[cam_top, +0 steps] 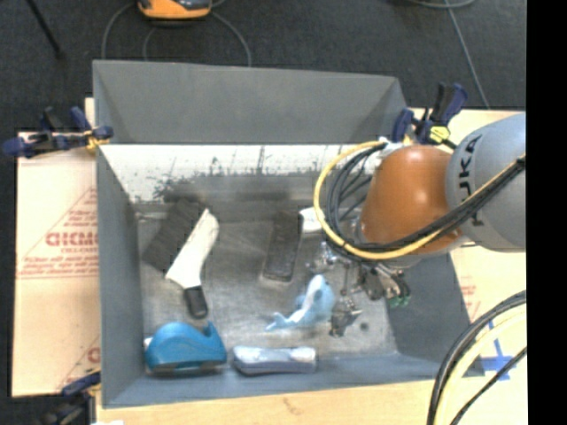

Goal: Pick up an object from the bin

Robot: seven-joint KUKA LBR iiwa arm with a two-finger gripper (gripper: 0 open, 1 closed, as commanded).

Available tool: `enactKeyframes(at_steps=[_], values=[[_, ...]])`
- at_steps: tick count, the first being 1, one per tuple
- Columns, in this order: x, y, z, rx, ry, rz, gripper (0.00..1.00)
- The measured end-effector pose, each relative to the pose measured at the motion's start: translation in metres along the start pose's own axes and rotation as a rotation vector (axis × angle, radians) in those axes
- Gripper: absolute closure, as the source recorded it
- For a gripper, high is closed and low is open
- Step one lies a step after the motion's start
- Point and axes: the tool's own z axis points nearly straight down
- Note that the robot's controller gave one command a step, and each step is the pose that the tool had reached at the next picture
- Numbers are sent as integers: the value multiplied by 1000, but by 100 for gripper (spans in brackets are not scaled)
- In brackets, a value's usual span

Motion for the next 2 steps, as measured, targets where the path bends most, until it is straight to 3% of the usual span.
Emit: enactKeyframes(at_steps=[1,2], values=[[4,3,8,-5,13,-145,0],[1,3,-17,-2,6,-197,0]])
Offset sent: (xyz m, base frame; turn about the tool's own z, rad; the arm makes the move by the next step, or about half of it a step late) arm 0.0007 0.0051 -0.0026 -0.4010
